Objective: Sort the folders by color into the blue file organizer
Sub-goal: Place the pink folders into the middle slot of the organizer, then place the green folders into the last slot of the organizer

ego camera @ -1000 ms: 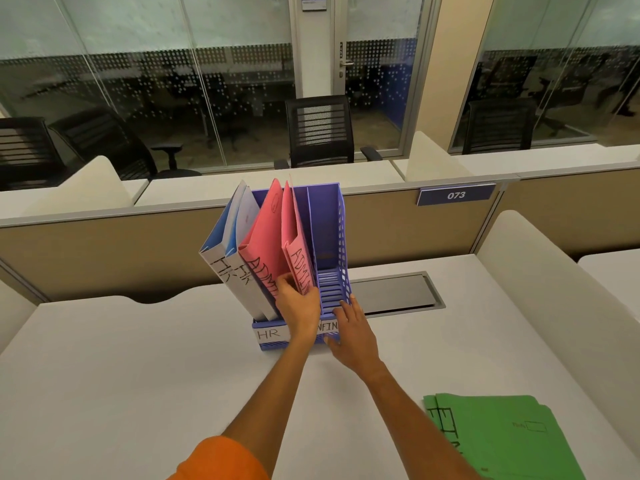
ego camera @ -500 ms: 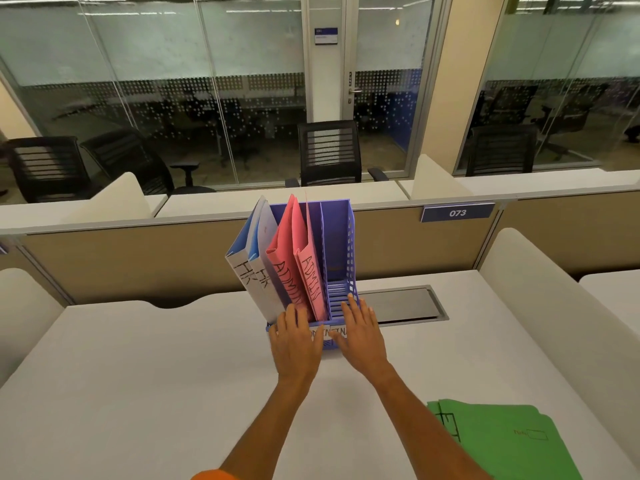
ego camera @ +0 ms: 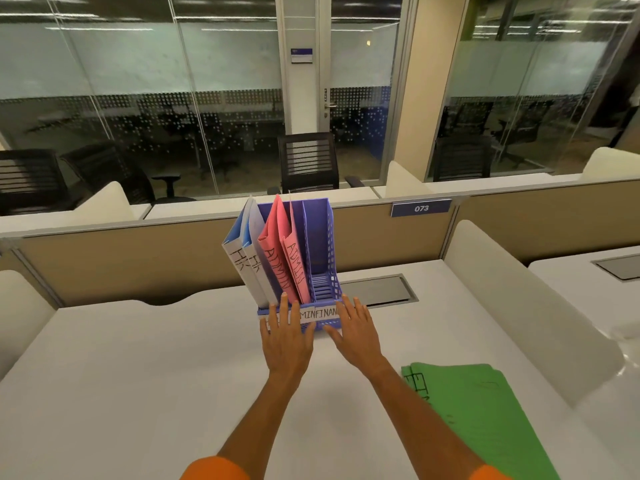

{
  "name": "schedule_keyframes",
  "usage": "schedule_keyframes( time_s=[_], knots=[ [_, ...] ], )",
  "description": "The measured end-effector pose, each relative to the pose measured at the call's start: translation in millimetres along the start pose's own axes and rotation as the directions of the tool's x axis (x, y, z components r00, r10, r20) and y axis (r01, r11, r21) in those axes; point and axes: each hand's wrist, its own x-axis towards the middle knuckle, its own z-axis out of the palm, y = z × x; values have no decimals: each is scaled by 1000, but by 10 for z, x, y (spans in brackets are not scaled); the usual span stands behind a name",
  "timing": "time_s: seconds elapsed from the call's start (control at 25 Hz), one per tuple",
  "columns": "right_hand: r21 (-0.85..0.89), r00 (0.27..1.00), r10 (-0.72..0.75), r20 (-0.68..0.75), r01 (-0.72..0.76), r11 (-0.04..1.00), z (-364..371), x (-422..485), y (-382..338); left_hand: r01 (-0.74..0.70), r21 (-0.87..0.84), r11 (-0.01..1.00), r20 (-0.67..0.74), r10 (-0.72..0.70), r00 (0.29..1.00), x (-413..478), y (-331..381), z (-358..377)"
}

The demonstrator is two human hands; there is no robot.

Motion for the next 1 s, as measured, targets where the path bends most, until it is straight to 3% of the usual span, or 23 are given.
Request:
schedule_keyframes(
  time_s=[0.2,0.4,0.68,0.88,1.0],
  knots=[
    [-68,997,83,-11,-83,994,-230,-342,212,-43,-46,998,39,44,998,-199,292,64],
    [-120,979,203,-29,-205,971,-452,-818,712,-110,-27,994,191,113,975,-510,678,290],
    [-125,906,422,-18,-421,899,-703,-1711,1489,-230,-182,956,407,286,867,-1140,1316,553],
    [-112,848,526,61,-518,848,-573,-2270,1841,-74,-409,910,561,315,765,-1567,1583,716],
    [-130,824,554,120,-540,832,-395,-2543,1922,13,-434,901,602,279,748,-1799,1634,787]
  ],
)
